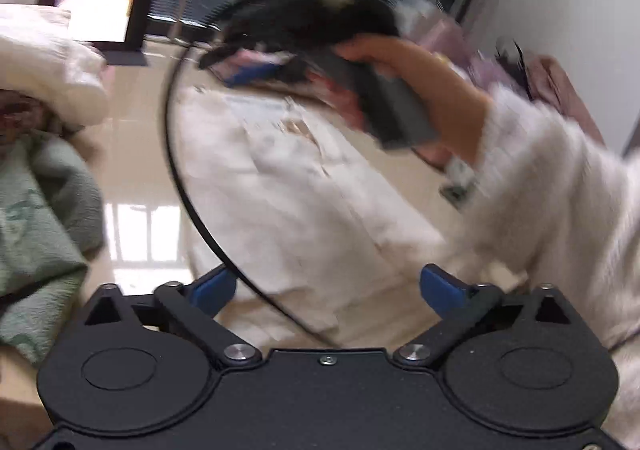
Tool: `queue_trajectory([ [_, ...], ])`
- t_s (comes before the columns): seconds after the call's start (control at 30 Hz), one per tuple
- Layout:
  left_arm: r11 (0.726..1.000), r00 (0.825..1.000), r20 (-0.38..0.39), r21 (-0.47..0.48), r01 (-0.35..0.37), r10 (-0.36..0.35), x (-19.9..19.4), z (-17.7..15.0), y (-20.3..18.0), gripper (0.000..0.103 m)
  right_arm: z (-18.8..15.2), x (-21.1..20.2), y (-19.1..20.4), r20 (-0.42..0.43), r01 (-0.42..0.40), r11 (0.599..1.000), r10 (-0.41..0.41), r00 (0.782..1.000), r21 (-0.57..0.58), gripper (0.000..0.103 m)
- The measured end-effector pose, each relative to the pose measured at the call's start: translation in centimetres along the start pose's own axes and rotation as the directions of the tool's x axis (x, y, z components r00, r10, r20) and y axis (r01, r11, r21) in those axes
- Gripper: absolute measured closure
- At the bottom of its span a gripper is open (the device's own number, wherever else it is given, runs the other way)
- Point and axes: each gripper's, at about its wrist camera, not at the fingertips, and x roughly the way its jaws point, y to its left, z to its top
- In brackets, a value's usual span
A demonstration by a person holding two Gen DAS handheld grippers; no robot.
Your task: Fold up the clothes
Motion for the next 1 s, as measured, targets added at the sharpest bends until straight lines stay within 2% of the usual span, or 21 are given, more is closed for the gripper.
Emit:
queue_trajectory([
  [0.13,0.998,0.999,0.042,-0.070,0.004,-0.002,-1.7,0.0,0.6,0.000,-1.3,-4.4,0.9,0.052,-0.012,0.999,0.014,0.999,-0.036,0.034],
  [0.2,0.997,0.998,0.056,-0.079,-0.007,0.011,-2.3,-0.2,0.6,0.000,-2.1,-6.6,1.1,0.077,0.013,0.998,-0.008,0.997,-0.057,0.010],
  [0.33,0.998,0.996,0.081,-0.053,-0.027,0.031,-3.4,-0.7,-0.2,0.000,-3.7,-10.3,1.3,0.165,0.088,0.990,-0.069,0.984,-0.111,0.006],
  [0.43,0.998,0.994,0.100,-0.047,-0.032,0.037,-3.9,-0.8,-0.5,0.000,-5.2,-12.3,0.9,0.200,0.129,0.986,-0.107,0.974,-0.103,0.005],
  [0.5,0.998,0.993,0.113,-0.046,-0.039,0.044,-4.2,-0.8,-0.7,0.000,-6.2,-13.6,0.6,0.223,0.157,0.983,-0.132,0.966,-0.098,0.000],
  [0.77,0.998,0.985,0.162,-0.031,-0.048,0.053,-5.4,0.0,-2.2,0.000,-10.1,-19.0,-0.4,0.313,0.263,0.962,-0.230,0.921,-0.067,0.000],
  [0.87,0.998,0.985,0.161,-0.028,-0.065,0.068,-5.4,0.0,-2.6,0.000,-12.9,-20.3,-0.9,0.304,0.310,0.949,-0.280,0.911,-0.054,0.000],
  [1.0,0.995,0.985,0.142,-0.036,-0.090,0.094,-5.2,-0.1,-3.2,0.000,-16.3,-21.2,-1.4,0.277,0.339,0.940,-0.316,0.907,-0.039,0.000],
])
